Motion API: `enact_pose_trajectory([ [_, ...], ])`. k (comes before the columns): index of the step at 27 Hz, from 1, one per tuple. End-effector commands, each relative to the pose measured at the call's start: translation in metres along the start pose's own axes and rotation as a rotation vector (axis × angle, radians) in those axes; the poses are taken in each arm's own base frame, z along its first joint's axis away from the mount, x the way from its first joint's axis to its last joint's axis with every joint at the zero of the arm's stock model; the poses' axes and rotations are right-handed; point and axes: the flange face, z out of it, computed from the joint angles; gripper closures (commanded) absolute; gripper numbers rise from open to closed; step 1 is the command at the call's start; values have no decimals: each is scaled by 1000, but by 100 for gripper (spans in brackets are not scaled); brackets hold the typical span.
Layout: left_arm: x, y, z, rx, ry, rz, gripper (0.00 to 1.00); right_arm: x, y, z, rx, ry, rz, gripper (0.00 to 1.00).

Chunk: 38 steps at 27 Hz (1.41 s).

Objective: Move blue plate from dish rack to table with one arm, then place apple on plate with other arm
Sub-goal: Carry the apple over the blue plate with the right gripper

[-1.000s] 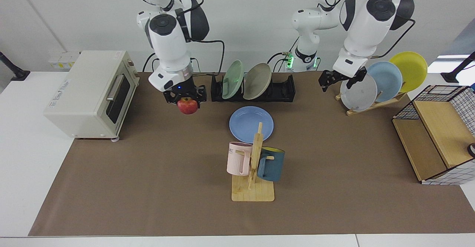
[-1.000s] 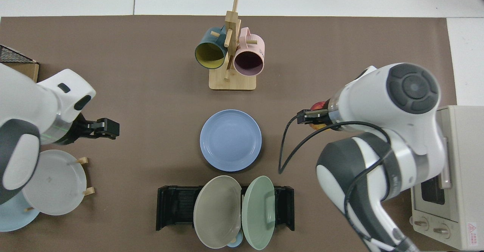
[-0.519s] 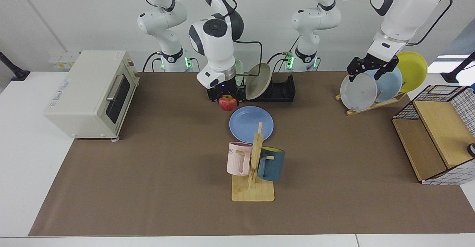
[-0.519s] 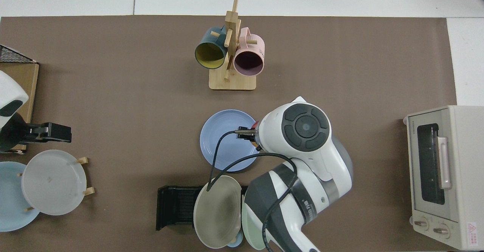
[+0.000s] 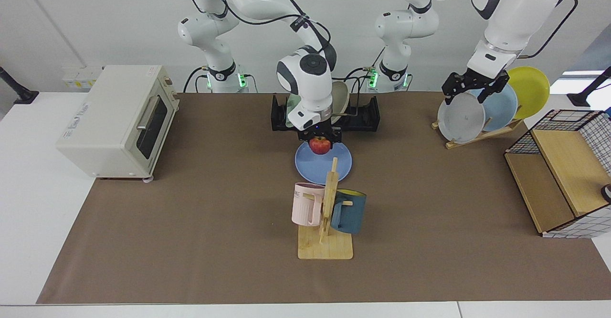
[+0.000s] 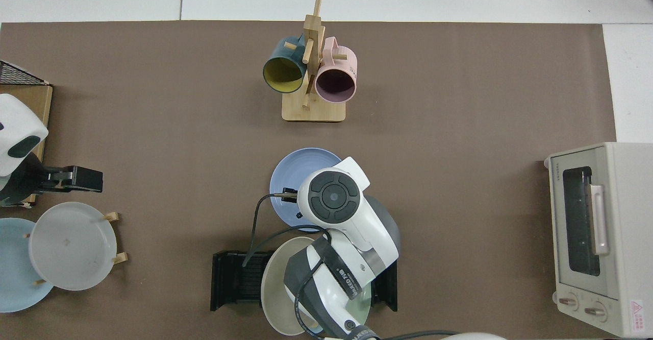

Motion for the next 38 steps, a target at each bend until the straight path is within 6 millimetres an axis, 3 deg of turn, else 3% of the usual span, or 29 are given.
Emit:
enact_pose_trajectory([
  [1,0,3,-4,-5,5,3,0,3,-2,16,-3,-7,28,94],
  [5,0,3,-4,-7,5,3,0,2,0,31,-6,-4,30,83],
  [6,0,3,-5,-5,6,3,0,3,0,34,-6,-4,31,72],
  [7,0,3,-4,-5,5,3,0,3,1,34,-7,-4,33,53],
  [9,0,3,-4,-7,3,3,0,4,1,34,-8,-6,30,0],
  [14,0,5,-4,-6,3,6,0,8,-9,17,-2,-8,26,0],
  [20,0,6,-5,-6,5,8,0,20,-16,-37,-4,-21,20,0],
  [25,0,6,-5,-6,5,8,0,25,-6,-81,-3,-7,-36,0],
  [30,0,7,-4,-8,5,6,0,55,36,-139,31,50,-81,0],
  [34,0,7,-4,-8,5,6,0,77,77,-166,22,57,-171,0],
  [38,0,7,-4,-11,5,6,0,108,137,-193,15,77,-252,0],
])
